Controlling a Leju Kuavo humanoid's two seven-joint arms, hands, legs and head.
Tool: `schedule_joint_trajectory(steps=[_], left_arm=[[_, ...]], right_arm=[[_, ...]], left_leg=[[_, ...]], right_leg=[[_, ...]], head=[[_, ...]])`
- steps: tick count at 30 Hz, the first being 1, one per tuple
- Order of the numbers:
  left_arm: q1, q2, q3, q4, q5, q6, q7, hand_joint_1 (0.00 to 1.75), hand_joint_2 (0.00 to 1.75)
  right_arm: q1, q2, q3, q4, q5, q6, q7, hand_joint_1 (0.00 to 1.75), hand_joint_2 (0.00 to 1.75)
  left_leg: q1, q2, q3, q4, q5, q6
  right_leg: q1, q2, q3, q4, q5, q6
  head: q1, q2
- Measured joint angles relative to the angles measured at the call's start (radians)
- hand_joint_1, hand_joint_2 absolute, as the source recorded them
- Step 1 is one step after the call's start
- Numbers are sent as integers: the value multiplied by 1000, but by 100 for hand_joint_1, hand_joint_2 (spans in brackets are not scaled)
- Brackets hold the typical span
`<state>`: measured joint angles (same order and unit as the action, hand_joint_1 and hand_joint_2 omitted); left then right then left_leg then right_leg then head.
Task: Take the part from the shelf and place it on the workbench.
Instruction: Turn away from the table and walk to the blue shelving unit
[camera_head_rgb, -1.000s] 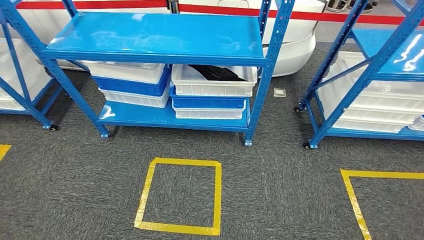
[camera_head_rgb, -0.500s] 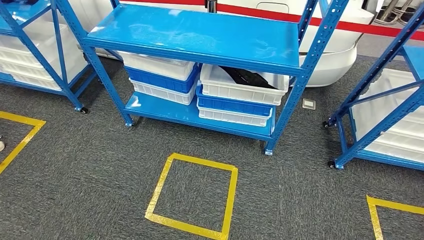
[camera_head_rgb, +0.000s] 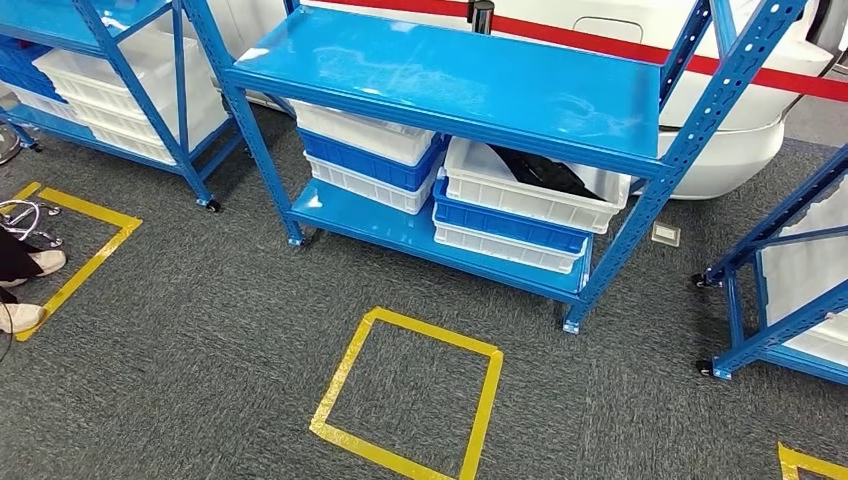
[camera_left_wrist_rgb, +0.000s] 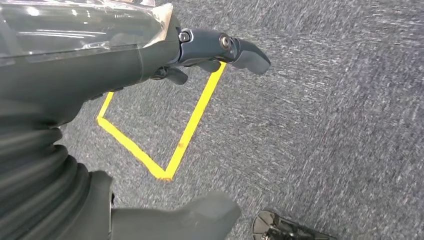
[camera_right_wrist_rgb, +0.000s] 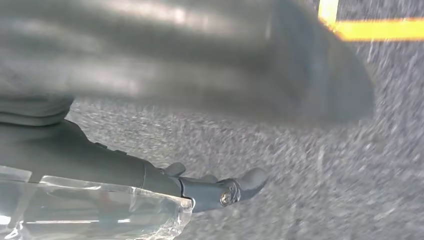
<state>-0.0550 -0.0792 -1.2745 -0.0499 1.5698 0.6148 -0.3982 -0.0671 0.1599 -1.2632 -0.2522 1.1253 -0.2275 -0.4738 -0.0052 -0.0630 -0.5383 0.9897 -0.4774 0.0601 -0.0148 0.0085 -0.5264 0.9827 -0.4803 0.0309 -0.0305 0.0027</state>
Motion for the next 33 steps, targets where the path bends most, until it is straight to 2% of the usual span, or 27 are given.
schedule_joint_trajectory(steps=[1, 5, 10, 14, 23, 26, 29, 31, 33], left_arm=[[0, 1, 1, 0, 0, 1, -2, 0, 175], [0, 4, 12, 0, 0, -4, -6, 0, 175], [-1, 4, 18, 0, 0, 1, -4, 0, 175], [-1, 4, 19, 0, 0, 3, 1, 0, 175], [-8, 10, 19, 0, -2, -49, -1, 0, 175], [-11, 13, 19, 0, -2, -53, 3, 0, 175], [-13, 16, 19, 0, -1, -56, 3, 0, 175], [-14, 16, 19, 0, -1, -57, 3, 0, 175], [-14, 16, 19, 0, -1, -58, 3, 0, 175]], right_arm=[[1, -1, -4, 0, -4, -5, 8, 0, 175], [3, -6, -20, -2, -10, -18, 31, 0, 175], [2, -11, -40, -5, -23, -41, 62, 0, 175], [2, -17, -55, -9, -32, -53, 72, 0, 0], [-2, -23, -91, -10, -78, -38, 53, 0, 0], [-3, -21, -96, -10, -85, -33, 51, 0, 0], [-6, -18, -100, -10, -87, -32, 54, 0, 0], [-8, -18, -102, -10, -87, -31, 55, 0, 0], [-10, -19, -103, -10, -86, -30, 55, 0, 0]], left_leg=[[1, 1, 1, -1, 2, 0], [3, 2, 5, -6, 4, -6], [5, 2, 8, -9, 1, -22], [4, 3, 9, -9, 0, -25], [-4, 3, 9, -7, -1, -24], [-7, 4, 7, 0, -5, -15], [-4, 8, 14, -11, 1, -5], [3, 18, 26, -32, 10, 4], [7, 33, 31, -41, 13, 8]], right_leg=[[2, 1, 1, 0, 0, 0], [4, 2, 1, 1, -2, -3], [7, 2, 3, 1, -5, -8], [8, 2, 3, 2, -5, -9], [2, 2, 3, 0, -5, -8], [-6, 2, 7, -3, -4, -5], [-5, 5, 4, -5, -2, 1], [-1, 4, -14, 31, -23, 0], [-2, 2, -74, 148, -77, -6]], head=[[0, 0], [0, 0], [0, 0], [0, 0], [1, 0], [0, 0], [1, 0], [2, 0], [3, 0]])
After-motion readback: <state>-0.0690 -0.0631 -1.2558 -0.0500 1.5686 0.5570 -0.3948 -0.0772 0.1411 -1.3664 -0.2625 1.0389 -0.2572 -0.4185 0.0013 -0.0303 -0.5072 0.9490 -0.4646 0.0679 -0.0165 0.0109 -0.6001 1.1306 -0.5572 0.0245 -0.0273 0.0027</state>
